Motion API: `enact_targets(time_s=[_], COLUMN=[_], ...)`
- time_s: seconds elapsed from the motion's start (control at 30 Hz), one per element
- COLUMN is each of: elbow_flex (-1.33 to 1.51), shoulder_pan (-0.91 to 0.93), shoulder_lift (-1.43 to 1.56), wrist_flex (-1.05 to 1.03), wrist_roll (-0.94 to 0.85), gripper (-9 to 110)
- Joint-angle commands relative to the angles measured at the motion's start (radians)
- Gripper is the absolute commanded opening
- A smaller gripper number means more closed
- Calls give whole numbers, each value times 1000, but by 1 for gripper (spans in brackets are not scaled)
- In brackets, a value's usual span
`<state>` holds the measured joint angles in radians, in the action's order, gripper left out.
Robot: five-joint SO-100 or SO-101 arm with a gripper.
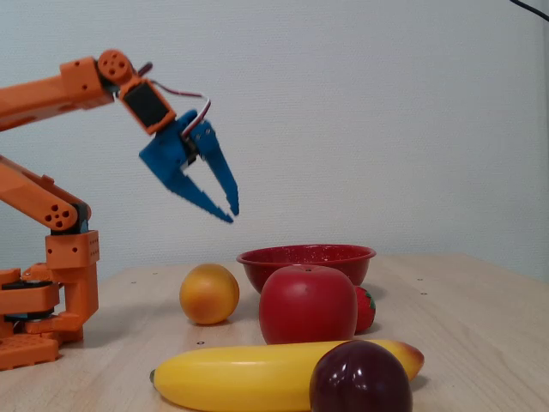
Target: Put the peach in the red bowl.
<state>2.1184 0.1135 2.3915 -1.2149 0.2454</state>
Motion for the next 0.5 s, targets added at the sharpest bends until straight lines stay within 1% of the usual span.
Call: enact_targets(time_s=[0.0, 0.17, 0.2, 0.33, 0.47], elbow_flex=[-155, -285, -310, -324, -350], shoulder_pan=[66, 161, 176, 225, 273], shoulder_lift=[-38, -183, -224, -295, -370], wrist_flex=[-97, -252, -281, -308, -311], wrist_roll=[31, 23, -5, -212, -403], gripper=[0, 0, 3, 20, 30])
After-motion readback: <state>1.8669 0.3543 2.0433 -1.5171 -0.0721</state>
